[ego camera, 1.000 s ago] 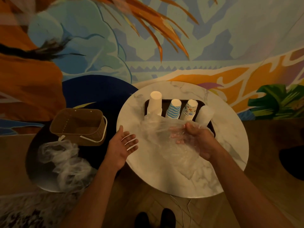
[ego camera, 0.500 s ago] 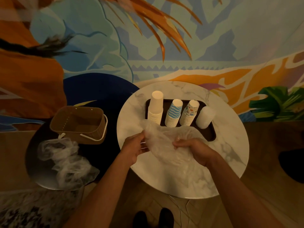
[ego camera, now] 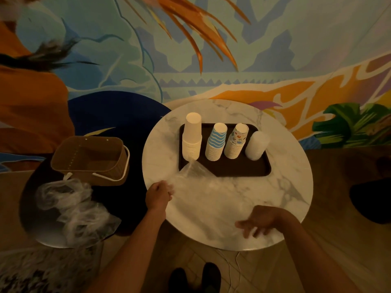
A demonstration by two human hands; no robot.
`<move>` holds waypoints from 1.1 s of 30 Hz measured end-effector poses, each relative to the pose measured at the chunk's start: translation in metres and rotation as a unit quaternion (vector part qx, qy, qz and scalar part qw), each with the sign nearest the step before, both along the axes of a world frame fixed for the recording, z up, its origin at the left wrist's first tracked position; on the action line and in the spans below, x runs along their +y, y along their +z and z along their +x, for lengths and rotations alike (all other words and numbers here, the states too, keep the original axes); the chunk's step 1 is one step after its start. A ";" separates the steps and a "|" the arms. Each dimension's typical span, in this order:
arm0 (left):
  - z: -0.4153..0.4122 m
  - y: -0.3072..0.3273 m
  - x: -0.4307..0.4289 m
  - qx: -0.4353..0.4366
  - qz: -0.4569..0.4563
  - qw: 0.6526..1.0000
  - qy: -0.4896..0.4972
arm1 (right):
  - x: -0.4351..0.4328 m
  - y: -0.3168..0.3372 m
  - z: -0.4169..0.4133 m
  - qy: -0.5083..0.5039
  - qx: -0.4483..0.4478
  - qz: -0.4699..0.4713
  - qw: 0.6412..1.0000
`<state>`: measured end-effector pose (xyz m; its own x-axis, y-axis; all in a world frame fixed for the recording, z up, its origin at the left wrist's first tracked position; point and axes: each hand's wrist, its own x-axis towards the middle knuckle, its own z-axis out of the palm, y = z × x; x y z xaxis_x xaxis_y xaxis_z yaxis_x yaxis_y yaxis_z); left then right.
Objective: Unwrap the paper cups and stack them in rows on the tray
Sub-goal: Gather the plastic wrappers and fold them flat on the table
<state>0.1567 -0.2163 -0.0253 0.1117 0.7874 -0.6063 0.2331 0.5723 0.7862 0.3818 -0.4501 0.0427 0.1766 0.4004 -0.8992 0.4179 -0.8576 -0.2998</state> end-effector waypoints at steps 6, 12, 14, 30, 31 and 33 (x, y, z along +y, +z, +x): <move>-0.006 0.030 -0.013 0.027 0.117 0.977 -0.174 | 0.036 0.014 0.017 0.006 -0.226 0.147 0.963; -0.010 0.070 -0.011 -0.163 -0.019 0.939 -0.303 | 0.098 0.024 -0.016 -0.266 0.020 0.235 0.934; -0.013 0.077 -0.008 -0.183 -0.031 0.926 -0.330 | 0.108 0.020 -0.021 -0.281 0.055 0.246 0.926; -0.005 0.055 -0.001 -0.146 0.004 0.977 -0.156 | 0.074 0.005 0.004 -0.418 0.133 0.346 0.829; -0.003 0.051 -0.002 -0.148 0.009 0.982 -0.121 | 0.070 0.002 0.006 -0.431 0.114 0.344 0.827; 0.003 0.047 -0.007 -0.137 0.021 0.986 -0.094 | 0.065 -0.005 0.006 -0.438 0.098 0.328 0.831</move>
